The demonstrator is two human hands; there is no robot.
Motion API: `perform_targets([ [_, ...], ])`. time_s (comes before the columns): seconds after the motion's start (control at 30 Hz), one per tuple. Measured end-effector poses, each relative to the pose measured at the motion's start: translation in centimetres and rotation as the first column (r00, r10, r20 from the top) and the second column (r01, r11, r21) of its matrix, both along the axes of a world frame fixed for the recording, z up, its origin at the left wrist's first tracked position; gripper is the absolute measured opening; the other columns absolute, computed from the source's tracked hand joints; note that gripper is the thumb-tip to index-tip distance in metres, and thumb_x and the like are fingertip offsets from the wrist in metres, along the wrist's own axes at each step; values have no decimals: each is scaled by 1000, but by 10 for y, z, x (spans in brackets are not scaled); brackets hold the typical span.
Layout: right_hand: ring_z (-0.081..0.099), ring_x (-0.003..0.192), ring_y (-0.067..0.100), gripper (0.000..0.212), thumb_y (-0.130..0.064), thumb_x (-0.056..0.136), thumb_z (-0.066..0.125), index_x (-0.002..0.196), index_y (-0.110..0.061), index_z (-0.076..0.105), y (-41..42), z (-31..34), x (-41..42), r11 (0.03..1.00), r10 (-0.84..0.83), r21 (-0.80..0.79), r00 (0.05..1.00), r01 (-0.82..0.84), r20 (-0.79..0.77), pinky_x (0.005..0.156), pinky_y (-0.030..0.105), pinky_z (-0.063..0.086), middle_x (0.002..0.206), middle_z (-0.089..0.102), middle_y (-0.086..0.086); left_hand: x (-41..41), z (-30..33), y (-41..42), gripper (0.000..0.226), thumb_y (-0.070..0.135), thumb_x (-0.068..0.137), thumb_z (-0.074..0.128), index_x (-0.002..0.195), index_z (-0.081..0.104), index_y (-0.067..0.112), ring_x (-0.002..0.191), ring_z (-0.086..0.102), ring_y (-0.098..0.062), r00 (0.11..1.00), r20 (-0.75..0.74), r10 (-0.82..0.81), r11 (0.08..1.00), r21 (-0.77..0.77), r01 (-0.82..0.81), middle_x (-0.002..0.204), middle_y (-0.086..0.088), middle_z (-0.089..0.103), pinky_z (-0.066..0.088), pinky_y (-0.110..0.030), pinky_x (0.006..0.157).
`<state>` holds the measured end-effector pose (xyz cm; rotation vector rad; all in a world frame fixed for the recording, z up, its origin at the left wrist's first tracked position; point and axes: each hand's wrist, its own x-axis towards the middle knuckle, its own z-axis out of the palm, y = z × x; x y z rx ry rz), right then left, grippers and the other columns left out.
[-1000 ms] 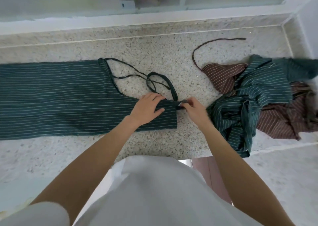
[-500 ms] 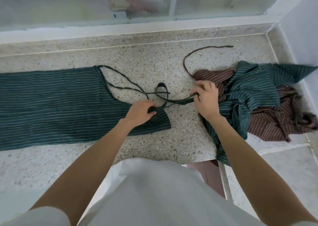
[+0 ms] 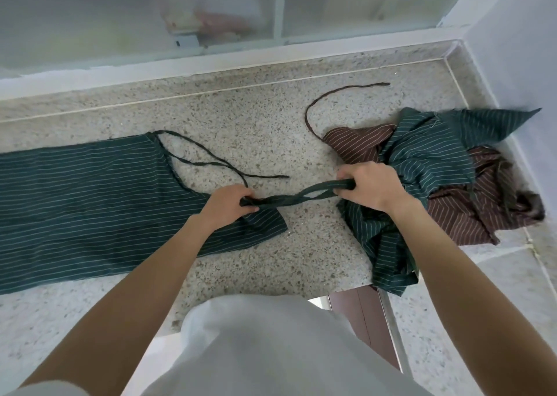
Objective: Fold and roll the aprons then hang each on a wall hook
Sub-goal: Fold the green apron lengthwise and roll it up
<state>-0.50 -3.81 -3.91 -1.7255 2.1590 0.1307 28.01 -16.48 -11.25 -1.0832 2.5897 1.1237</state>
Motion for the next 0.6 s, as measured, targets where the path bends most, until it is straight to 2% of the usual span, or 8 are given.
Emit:
perform_targets([
  [0.07, 55, 95, 27, 28, -37, 79, 66, 103, -22, 61, 4, 0, -4, 984, 119, -85, 939, -154, -322, 74, 35, 42, 95, 64, 1, -6, 2, 2, 31, 38, 87, 61, 108, 65, 15, 92, 59, -18, 999, -15, -48, 998, 32, 48, 100, -2, 65, 46, -34, 84],
  [0.13, 47, 108, 31, 46, -34, 78, 67, 120, -18, 56, 9, -4, -8, 985, 143, -30, 908, -169, -394, 89, 41, 37, 110, 60, 8, -15, 0, 7, 30, 43, 91, 53, 100, 65, 17, 83, 59, -18, 996, -33, -83, 996, 37, 84, 89, 1, 65, 47, -34, 80],
  [0.2, 34, 126, 32, 60, -32, 81, 64, 136, -20, 42, 15, -11, -6, 992, 113, 83, 935, -90, -335, 107, 45, 24, 131, 47, 10, -24, -6, 13, 28, 43, 95, 46, 97, 62, 21, 88, 56, -18, 995, -23, -98, 995, -39, 97, 90, 3, 62, 42, -39, 89],
  [0.23, 29, 132, 31, 63, -30, 82, 63, 139, -22, 38, 18, -16, 0, 993, 90, 104, 958, -64, -271, 112, 46, 18, 138, 41, 10, -29, -10, 16, 28, 42, 95, 45, 104, 62, 21, 99, 53, -20, 996, 3, -89, 991, -105, 89, 100, 2, 60, 36, -42, 98],
  [0.3, 28, 136, 29, 57, -25, 86, 61, 139, -21, 40, 22, -22, 24, 998, 69, 21, 990, -67, -119, 115, 47, 15, 142, 40, 8, -35, -16, 22, 31, 44, 92, 51, 117, 58, 26, 123, 38, -22, 998, 42, -42, 977, -207, 50, 125, 0, 50, 21, -48, 109],
  [0.37, 35, 131, 27, 46, -24, 89, 57, 133, -19, 48, 20, -33, 57, 990, 87, -111, 996, -85, 11, 111, 43, 23, 137, 47, 6, -36, -17, 26, 42, 43, 85, 61, 123, 51, 29, 132, 26, -23, 1000, 13, 23, 968, -249, -19, 137, 0, 38, 15, -51, 112],
  [0.47, 45, 121, 26, 37, -28, 90, 57, 126, -17, 54, 8, -51, 107, 983, 36, -183, 986, -5, 163, 101, 38, 34, 125, 56, 4, -18, -13, 23, 50, 37, 82, 66, 127, 49, 24, 130, 31, -23, 990, -102, 102, 945, -302, -128, 137, -3, 40, 27, -46, 108],
  [0.6, 51, 110, 34, 41, -36, 92, 54, 125, -12, 53, -14, -74, 141, 968, -155, -189, 986, 165, 68, 92, 43, 40, 118, 59, 12, 48, -8, 24, 46, 39, 84, 65, 125, 51, 24, 125, 37, -21, 976, -140, 169, 922, -327, -206, 133, 0, 46, 33, -39, 101],
])
